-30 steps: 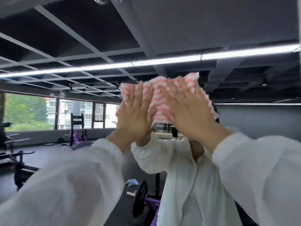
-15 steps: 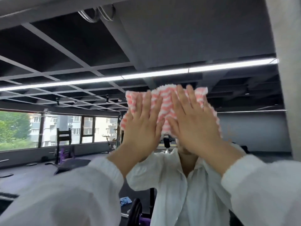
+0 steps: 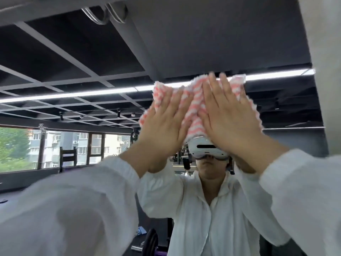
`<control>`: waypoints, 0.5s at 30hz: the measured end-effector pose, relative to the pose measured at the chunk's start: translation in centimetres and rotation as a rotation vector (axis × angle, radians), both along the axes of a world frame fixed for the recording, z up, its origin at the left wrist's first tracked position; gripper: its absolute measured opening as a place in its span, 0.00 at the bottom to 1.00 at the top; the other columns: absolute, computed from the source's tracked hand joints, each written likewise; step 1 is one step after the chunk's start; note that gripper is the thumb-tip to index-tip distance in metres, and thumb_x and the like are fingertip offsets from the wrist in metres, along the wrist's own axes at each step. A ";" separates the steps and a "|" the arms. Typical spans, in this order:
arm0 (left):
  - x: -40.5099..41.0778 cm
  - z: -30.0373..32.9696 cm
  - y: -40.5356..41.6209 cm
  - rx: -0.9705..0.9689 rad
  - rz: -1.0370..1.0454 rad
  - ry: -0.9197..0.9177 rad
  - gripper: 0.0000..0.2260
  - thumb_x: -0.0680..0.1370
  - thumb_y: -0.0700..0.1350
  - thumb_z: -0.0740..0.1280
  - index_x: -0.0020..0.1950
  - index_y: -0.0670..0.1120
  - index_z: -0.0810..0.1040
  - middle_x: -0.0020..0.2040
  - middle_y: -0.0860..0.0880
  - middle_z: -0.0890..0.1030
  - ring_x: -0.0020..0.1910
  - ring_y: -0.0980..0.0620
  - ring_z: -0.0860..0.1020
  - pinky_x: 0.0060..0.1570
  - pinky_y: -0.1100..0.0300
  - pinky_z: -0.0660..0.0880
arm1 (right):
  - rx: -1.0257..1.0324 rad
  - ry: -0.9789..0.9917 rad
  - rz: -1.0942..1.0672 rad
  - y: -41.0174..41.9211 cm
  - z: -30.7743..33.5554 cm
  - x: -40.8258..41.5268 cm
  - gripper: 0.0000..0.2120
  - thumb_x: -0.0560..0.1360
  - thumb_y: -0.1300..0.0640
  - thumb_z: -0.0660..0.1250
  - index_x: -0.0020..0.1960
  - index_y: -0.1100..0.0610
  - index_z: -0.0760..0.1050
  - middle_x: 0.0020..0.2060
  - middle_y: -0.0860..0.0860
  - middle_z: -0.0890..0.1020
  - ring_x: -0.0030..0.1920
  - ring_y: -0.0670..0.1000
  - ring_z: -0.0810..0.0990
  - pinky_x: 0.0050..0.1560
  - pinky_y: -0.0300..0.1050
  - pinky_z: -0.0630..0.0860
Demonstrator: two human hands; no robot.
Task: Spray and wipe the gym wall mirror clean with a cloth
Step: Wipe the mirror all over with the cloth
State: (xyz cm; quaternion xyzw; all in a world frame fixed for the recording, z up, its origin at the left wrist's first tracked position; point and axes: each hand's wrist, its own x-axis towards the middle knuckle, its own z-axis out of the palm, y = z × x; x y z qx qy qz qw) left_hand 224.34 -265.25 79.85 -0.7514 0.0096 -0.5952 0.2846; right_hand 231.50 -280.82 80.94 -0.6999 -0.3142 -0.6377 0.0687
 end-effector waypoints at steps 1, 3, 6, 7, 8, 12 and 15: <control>-0.3 1.1 0.4 -0.046 0.004 -0.007 0.26 0.81 0.53 0.44 0.77 0.43 0.49 0.77 0.43 0.51 0.75 0.47 0.46 0.71 0.58 0.35 | -0.002 0.006 -0.005 0.6 1.3 -0.2 0.29 0.82 0.47 0.40 0.77 0.62 0.42 0.77 0.57 0.46 0.77 0.57 0.43 0.73 0.55 0.41; -1.0 3.0 1.4 -0.147 0.060 -0.015 0.27 0.80 0.55 0.41 0.77 0.45 0.45 0.78 0.44 0.46 0.76 0.47 0.41 0.70 0.57 0.34 | 0.005 -0.008 0.004 2.0 3.6 -0.9 0.29 0.82 0.47 0.40 0.77 0.61 0.40 0.77 0.57 0.43 0.77 0.56 0.41 0.74 0.55 0.41; -2.1 4.4 3.3 -0.258 0.120 -0.029 0.28 0.79 0.55 0.38 0.77 0.47 0.40 0.78 0.44 0.41 0.76 0.46 0.39 0.71 0.54 0.35 | -0.035 0.006 0.053 4.5 5.1 -2.4 0.29 0.82 0.47 0.41 0.77 0.62 0.41 0.77 0.57 0.44 0.77 0.57 0.42 0.74 0.57 0.42; -2.5 4.2 4.2 -0.293 0.131 -0.035 0.28 0.79 0.55 0.37 0.77 0.47 0.40 0.78 0.44 0.40 0.76 0.46 0.38 0.71 0.54 0.35 | -0.066 0.018 0.065 5.4 5.0 -2.9 0.29 0.82 0.46 0.41 0.77 0.62 0.41 0.77 0.57 0.43 0.77 0.57 0.41 0.74 0.57 0.42; -3.1 3.6 5.2 -0.327 0.136 -0.042 0.28 0.78 0.56 0.36 0.77 0.47 0.40 0.78 0.44 0.40 0.76 0.46 0.38 0.71 0.54 0.35 | -0.097 0.023 0.078 6.4 4.5 -3.4 0.30 0.82 0.46 0.41 0.77 0.61 0.40 0.77 0.58 0.42 0.76 0.58 0.41 0.74 0.58 0.43; -5.1 -2.0 8.7 -0.373 0.088 -0.050 0.28 0.78 0.59 0.33 0.75 0.47 0.38 0.77 0.43 0.42 0.76 0.44 0.40 0.73 0.53 0.36 | -0.234 0.035 0.107 9.1 -0.3 -5.3 0.32 0.82 0.43 0.39 0.76 0.61 0.35 0.76 0.57 0.38 0.76 0.57 0.37 0.73 0.58 0.40; -5.2 -8.2 9.3 -0.392 0.035 -0.021 0.28 0.80 0.60 0.33 0.76 0.45 0.39 0.76 0.43 0.42 0.76 0.43 0.40 0.74 0.52 0.36 | -0.346 0.042 0.096 9.2 -5.2 -5.6 0.32 0.81 0.43 0.38 0.75 0.61 0.31 0.75 0.57 0.33 0.75 0.57 0.34 0.72 0.58 0.35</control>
